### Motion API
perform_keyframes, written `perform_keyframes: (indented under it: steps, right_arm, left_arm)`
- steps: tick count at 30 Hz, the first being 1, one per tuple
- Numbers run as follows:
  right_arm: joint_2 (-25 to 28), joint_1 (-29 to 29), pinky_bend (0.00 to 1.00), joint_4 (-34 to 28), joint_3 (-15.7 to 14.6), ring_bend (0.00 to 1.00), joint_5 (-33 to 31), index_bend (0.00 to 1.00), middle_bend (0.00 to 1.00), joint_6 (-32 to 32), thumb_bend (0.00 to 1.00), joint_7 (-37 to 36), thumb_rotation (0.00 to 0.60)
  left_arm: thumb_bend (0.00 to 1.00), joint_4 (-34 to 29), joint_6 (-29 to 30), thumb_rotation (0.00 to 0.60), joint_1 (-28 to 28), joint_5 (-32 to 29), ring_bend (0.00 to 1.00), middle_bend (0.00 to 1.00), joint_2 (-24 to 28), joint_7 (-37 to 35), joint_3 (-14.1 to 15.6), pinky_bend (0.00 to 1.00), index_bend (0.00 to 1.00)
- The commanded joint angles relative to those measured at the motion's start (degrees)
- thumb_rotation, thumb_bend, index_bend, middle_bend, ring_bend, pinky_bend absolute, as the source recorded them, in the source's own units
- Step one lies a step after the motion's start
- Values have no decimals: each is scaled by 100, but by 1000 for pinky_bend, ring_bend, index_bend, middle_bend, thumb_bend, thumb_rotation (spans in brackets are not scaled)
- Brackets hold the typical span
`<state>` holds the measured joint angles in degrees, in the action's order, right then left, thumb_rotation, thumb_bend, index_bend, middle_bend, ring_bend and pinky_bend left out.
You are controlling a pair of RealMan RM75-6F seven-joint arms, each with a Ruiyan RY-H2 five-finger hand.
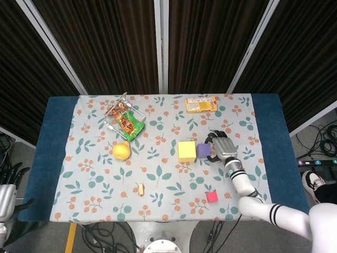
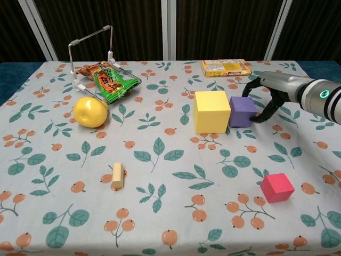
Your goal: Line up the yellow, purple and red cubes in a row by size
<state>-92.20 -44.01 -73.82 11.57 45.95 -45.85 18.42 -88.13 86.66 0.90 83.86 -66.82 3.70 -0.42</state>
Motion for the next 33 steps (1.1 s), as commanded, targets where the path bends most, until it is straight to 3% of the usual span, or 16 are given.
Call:
perform_keyframes:
  steps: [1, 15, 33]
  right_arm:
    - [-14, -17, 13, -19, -8, 0, -46, 448, 147, -7, 199, 37, 600]
    - [-41, -95, 11, -106, -12, 0, -155, 420, 139, -49, 202, 104, 600]
    - [-173, -277, 0, -77, -16, 0, -408, 258, 109, -19, 202, 303, 600]
  left_arm:
    - [48, 5, -8, 600, -6, -2, 164, 193, 1, -5, -5, 146, 242]
    - [48, 7, -13, 600, -15, 22, 164, 193, -9, -15, -1, 146, 242]
    - [48, 85, -1, 600, 22, 6, 163, 193, -40, -86, 15, 146, 242]
